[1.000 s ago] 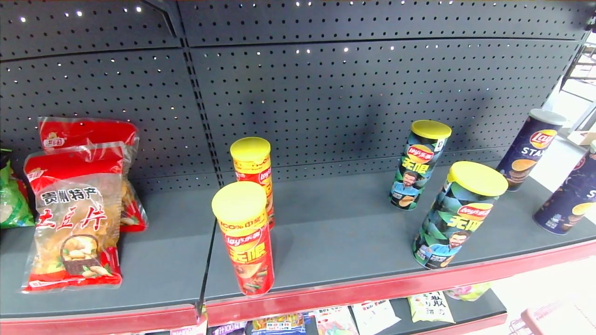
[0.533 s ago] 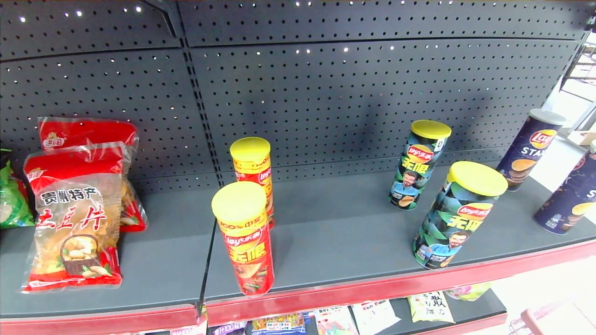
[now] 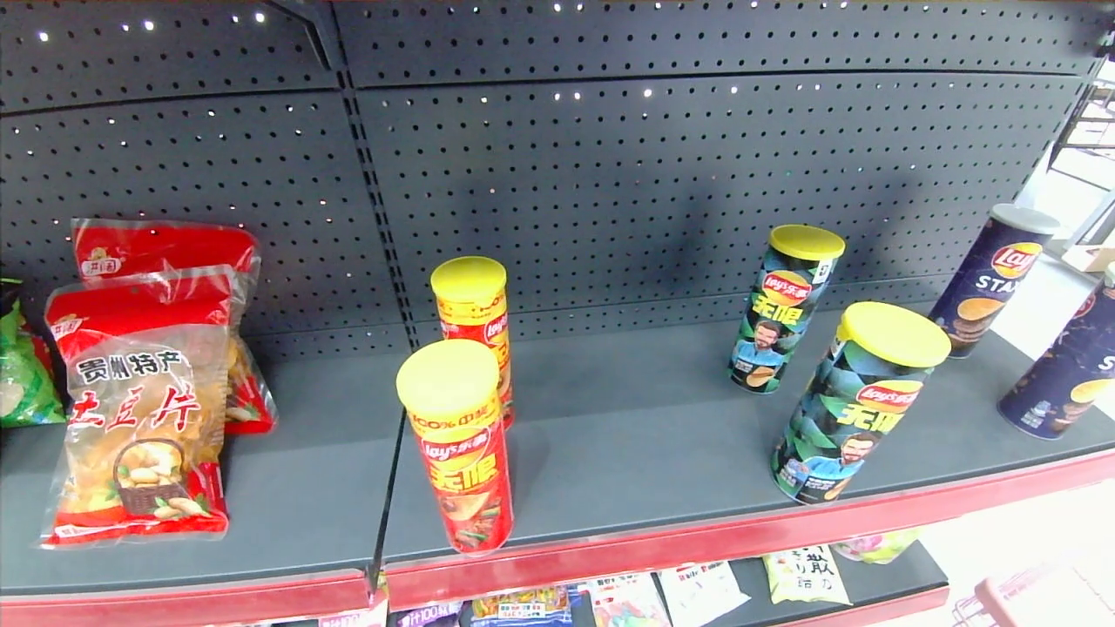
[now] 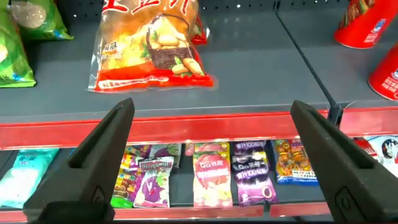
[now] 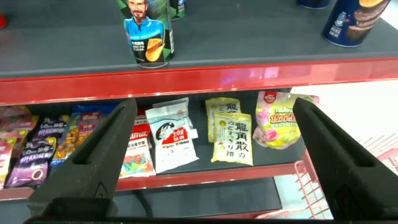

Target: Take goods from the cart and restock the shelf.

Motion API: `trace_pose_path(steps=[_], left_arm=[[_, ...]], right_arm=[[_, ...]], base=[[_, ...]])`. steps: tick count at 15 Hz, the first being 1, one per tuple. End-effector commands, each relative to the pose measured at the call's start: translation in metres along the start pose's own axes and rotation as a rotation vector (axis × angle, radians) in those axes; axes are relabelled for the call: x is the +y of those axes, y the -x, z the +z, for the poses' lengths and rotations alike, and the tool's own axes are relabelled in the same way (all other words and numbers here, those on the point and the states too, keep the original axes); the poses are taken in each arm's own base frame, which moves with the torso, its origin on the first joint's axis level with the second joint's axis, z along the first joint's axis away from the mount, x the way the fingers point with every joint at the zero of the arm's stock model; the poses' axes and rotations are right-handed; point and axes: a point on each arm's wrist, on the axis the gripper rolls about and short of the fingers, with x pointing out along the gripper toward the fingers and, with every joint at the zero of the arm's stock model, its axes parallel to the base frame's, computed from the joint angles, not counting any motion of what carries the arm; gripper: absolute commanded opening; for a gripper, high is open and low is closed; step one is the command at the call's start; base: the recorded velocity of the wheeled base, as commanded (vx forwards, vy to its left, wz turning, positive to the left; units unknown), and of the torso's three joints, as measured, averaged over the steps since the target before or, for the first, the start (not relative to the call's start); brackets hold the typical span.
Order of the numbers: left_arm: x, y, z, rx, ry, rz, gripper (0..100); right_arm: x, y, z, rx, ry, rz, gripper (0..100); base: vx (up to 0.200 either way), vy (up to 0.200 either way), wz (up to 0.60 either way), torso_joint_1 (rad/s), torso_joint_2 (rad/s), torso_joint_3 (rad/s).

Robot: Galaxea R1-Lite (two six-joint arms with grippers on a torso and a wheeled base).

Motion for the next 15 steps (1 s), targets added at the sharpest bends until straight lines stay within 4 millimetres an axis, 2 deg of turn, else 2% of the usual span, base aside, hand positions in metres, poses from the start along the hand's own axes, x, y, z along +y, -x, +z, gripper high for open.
trace_pose_path(steps=[1,12,15], left_arm=[[0.0,-0.0004,-0.0001,0.005,0.003,0.001,100],[0.0001,-0.0005,-0.0001,0.006,0.001,0.004,100],[0.0001,-0.0004,-0.0001,0.005,0.001,0.004,100]], right_arm=[[0.0008,0.0062,-0.002,-0.083,0.008,-0.038,100],[0.0008,0.006,-0.0026,-0.081,-0.032,-0.037,100],[0.0008,0.006,-0.0026,-0.081,-0.03,-0.037,100]], base=[[0.0,0.0,0.0,0.0,0.0,0.0],[0.0,0.0,0.0,0.0,0.0,0.0],[-0.2,0.0,0.0,0.012,0.0,0.002]])
